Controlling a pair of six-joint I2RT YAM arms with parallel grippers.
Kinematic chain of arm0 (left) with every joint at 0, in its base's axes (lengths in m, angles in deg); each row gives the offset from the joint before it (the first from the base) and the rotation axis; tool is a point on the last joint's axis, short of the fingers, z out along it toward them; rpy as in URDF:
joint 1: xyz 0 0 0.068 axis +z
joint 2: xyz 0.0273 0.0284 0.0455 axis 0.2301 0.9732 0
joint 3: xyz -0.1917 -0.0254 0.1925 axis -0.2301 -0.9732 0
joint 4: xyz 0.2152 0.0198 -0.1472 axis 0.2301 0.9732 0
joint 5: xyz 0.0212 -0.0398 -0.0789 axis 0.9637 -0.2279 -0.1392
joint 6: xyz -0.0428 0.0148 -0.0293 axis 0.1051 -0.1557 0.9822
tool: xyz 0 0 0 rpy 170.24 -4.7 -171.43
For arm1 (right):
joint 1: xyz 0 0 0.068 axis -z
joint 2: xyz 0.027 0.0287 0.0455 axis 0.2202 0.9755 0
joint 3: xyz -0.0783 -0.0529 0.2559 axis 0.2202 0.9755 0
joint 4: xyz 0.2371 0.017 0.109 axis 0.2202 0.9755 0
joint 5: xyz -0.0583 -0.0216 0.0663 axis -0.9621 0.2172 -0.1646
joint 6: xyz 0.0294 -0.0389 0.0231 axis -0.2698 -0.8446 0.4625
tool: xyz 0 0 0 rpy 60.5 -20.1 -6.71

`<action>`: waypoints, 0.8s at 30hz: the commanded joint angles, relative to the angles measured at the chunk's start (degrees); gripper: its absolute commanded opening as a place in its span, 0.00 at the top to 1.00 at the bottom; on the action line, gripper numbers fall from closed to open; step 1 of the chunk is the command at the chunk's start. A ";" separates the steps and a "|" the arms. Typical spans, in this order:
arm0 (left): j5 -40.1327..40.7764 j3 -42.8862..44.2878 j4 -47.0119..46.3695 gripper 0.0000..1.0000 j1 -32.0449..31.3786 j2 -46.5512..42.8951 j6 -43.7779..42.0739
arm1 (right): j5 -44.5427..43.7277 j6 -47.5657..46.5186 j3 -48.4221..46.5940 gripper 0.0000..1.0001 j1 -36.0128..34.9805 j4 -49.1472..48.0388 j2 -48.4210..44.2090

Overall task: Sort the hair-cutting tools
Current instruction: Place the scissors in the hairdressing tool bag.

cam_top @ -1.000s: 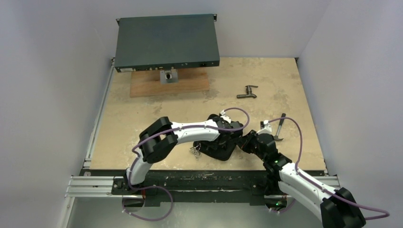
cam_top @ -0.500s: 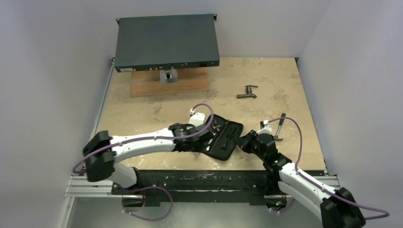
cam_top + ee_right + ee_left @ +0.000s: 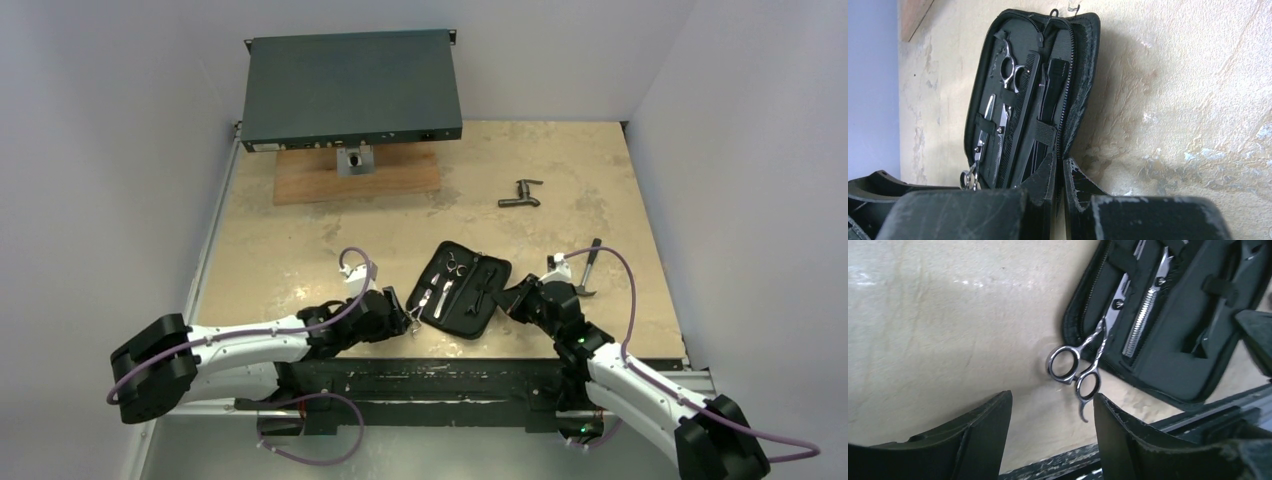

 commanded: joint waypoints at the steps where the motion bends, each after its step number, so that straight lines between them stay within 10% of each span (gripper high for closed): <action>1: -0.79 -7.91 -21.74 0.39 1.44 -0.88 6.86 | 1.64 -1.29 -1.19 1.00 -0.68 0.89 -0.02; 24: -1.45 -15.13 -40.59 0.71 3.29 7.07 11.36 | 1.30 -1.03 -1.33 1.00 -0.69 0.97 0.63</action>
